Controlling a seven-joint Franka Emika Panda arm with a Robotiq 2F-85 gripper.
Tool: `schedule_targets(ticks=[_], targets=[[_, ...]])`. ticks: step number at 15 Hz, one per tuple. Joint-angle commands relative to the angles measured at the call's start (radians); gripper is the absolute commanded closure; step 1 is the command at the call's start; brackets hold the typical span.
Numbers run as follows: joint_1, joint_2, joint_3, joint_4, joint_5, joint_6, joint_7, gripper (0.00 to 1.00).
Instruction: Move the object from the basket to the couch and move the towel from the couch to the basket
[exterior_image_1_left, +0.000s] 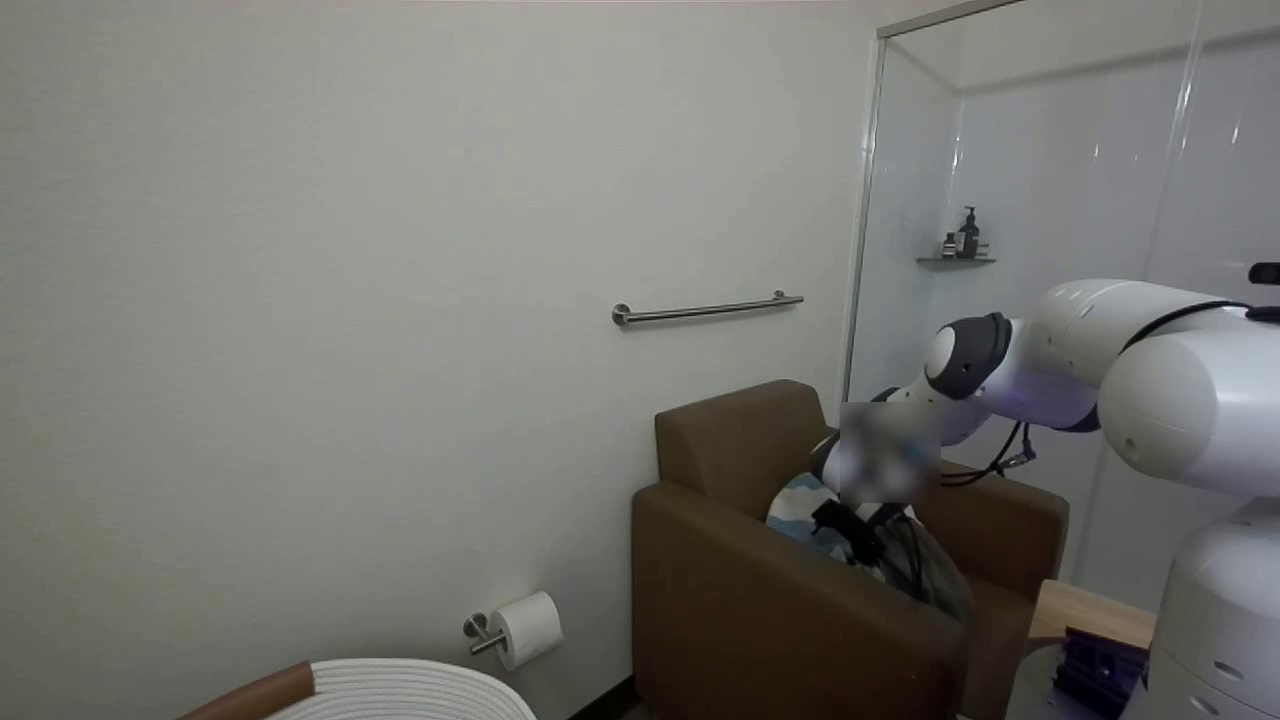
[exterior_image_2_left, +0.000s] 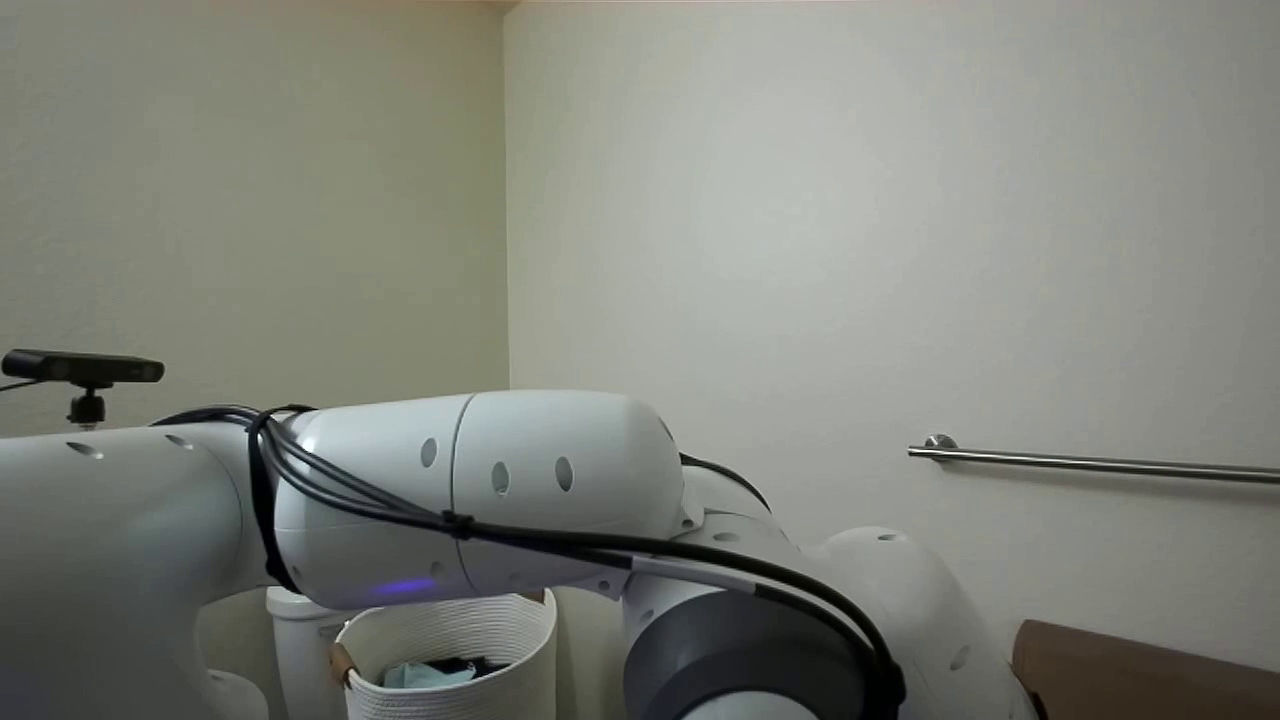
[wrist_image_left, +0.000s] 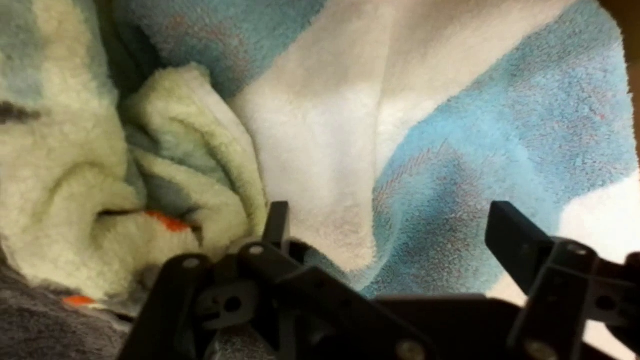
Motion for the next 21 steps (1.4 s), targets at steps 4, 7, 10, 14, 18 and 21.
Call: schedule_targets(ticks=[4, 7, 10, 14, 18, 21], targets=[[0.001, 0.0, -0.033, -0.007, 0.048, -0.001, -0.045, 0.47], [0.001, 0.0, -0.03, -0.012, 0.047, 0.001, -0.047, 0.67], [0.005, 0.0, -0.029, -0.016, 0.048, 0.006, -0.048, 0.86], [0.01, 0.0, -0.031, -0.017, 0.047, -0.001, -0.046, 0.97], [0.016, 0.001, -0.049, -0.013, 0.042, -0.043, -0.029, 0.95], [0.025, 0.0, -0.083, -0.001, 0.039, -0.135, -0.002, 0.94]])
